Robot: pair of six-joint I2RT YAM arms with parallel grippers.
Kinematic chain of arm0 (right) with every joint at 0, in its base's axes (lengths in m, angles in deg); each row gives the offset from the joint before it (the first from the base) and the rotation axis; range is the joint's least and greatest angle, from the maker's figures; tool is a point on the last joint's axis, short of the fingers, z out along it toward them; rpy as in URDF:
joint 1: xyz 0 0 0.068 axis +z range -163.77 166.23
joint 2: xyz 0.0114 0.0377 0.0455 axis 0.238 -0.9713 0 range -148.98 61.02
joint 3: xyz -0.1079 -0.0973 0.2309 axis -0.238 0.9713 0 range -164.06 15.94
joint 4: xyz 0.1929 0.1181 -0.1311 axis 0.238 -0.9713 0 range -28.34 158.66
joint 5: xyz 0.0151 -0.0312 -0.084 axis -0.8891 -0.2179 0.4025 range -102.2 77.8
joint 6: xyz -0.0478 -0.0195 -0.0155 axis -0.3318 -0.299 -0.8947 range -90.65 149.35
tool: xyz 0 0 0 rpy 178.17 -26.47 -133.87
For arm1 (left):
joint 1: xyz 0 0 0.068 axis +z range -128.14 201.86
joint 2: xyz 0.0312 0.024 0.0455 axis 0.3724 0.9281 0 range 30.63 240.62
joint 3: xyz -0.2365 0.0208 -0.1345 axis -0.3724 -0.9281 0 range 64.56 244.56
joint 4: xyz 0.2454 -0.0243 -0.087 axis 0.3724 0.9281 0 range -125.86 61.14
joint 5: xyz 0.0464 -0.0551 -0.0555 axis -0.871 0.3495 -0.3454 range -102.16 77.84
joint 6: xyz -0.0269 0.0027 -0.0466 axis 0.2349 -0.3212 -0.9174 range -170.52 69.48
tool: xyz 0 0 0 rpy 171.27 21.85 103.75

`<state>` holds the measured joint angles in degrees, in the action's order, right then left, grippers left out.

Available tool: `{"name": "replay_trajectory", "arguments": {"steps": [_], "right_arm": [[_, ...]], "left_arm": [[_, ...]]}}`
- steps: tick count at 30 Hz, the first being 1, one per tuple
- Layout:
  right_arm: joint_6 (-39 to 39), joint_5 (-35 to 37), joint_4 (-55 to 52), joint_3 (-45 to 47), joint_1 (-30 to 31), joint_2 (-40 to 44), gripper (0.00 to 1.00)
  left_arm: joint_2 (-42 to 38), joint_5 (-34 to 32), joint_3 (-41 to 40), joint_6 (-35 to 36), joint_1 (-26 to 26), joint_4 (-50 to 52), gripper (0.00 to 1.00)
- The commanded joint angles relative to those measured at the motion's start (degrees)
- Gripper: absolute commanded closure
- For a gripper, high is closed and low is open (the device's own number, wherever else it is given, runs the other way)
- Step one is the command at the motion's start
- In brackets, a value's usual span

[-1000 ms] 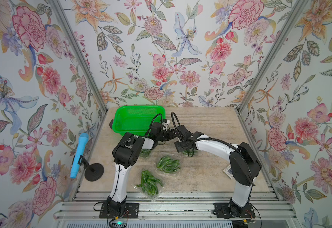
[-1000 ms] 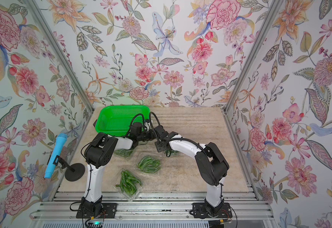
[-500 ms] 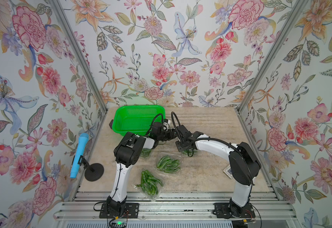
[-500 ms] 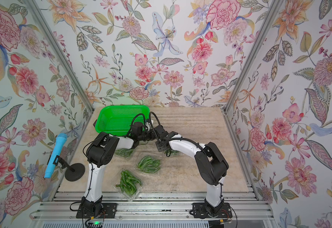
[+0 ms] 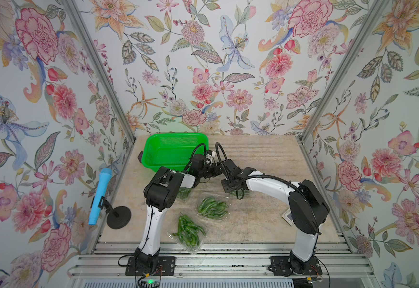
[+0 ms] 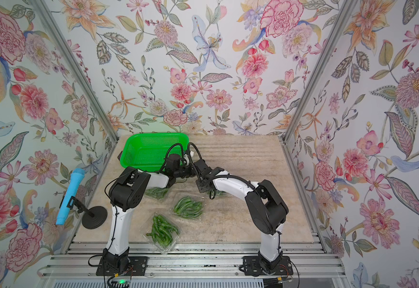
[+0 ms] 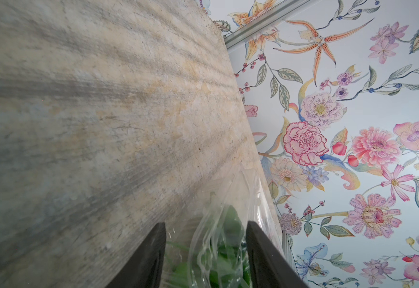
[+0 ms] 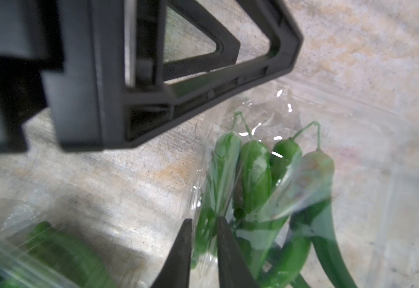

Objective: Take small green peppers out of containers
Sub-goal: Open the packing box at the center of the board.

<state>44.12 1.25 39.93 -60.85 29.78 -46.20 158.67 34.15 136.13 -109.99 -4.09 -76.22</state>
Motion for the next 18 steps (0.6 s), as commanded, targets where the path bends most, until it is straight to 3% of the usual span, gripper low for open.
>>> {"name": "replay_trajectory", "arguments": {"steps": [1, 9, 18], "right_arm": [[0.3, 0.3, -2.0, 1.7, -0.1, -0.4, 0.85], [0.8, -1.1, -2.0, 1.6, -0.5, -0.8, 1.0], [1.3, -2.0, -1.8, 1.0, -2.2, 0.0, 1.0]], "left_arm": [[0.4, 1.0, 0.2, -0.8, -0.5, -2.1, 0.45], [-0.8, 0.7, -1.3, -0.3, -0.5, -2.1, 0.45], [-2.3, 0.2, -3.9, 0.4, 1.1, -2.1, 0.45]]}}
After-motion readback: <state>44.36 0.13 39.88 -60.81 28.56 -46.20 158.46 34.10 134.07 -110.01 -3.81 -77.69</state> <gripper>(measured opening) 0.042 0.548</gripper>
